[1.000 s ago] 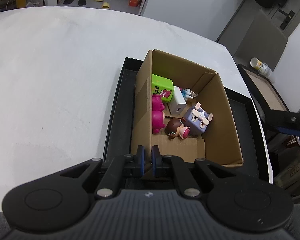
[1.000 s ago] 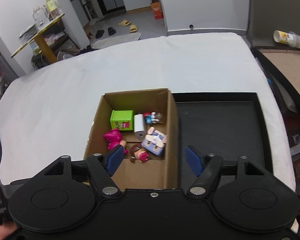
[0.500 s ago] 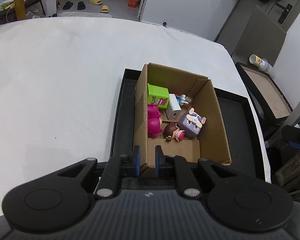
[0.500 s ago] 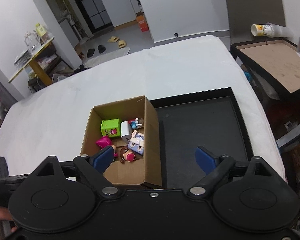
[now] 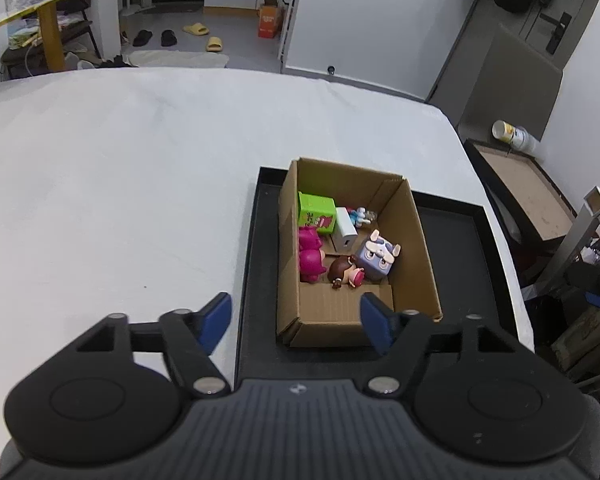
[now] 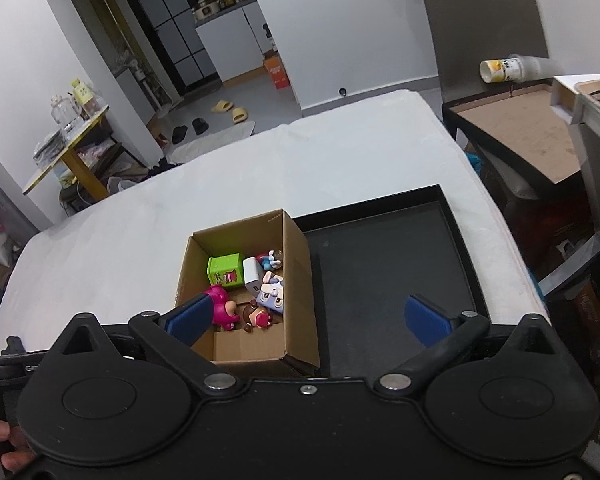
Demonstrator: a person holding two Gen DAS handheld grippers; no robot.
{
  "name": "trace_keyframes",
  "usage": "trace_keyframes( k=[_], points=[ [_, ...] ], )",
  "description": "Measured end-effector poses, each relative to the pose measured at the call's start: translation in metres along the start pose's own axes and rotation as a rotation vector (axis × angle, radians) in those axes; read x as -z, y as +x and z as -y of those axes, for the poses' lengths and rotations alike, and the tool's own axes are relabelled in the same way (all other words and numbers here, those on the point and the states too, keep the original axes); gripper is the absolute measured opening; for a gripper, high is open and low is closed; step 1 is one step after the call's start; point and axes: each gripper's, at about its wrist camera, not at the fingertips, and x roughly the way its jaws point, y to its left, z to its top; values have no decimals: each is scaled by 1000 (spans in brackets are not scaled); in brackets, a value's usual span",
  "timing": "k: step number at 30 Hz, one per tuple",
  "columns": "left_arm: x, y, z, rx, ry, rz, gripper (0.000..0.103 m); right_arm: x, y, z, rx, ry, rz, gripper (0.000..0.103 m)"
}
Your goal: Organize rigid objects
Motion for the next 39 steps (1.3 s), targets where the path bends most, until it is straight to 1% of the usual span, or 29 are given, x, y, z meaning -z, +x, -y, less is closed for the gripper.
trace_keyframes(
  k=[5, 9, 11, 15, 18, 21, 24, 28, 32, 35, 39],
  points=[
    [4, -23, 1, 0, 5, 28, 85, 3, -16, -1, 12, 5, 20, 103],
    [8, -39, 2, 5, 7, 43, 89, 6, -28, -5, 19, -5, 25, 103],
    [11, -46, 3, 3, 13, 56, 93, 7, -34, -7, 25, -13, 30, 103],
    [15, -60, 4, 11, 20, 71, 97, 10, -46, -11, 29, -12, 43, 103],
    [18, -70, 4, 18, 20, 91, 102, 13, -54, -15, 46, -21, 61, 103],
    [22, -75, 3, 21, 33, 86, 102, 16, -64, -18, 55, -27, 90, 103],
    [26, -81, 1, 28, 30, 103, 102, 19, -72, -18, 42, -25, 107, 103],
    [31, -88, 1, 21, 39, 129, 102, 24, -78, -21, 71, -46, 116, 103],
    [34, -92, 1, 18, 49, 136, 102, 30, -81, -20, 67, -38, 113, 103],
    [36, -97, 1, 6, 65, 151, 102, 33, -83, -18, 46, -16, 95, 103],
    [39, -102, 1, -5, 63, 152, 102, 37, -87, -19, 81, -26, 95, 103]
  ],
)
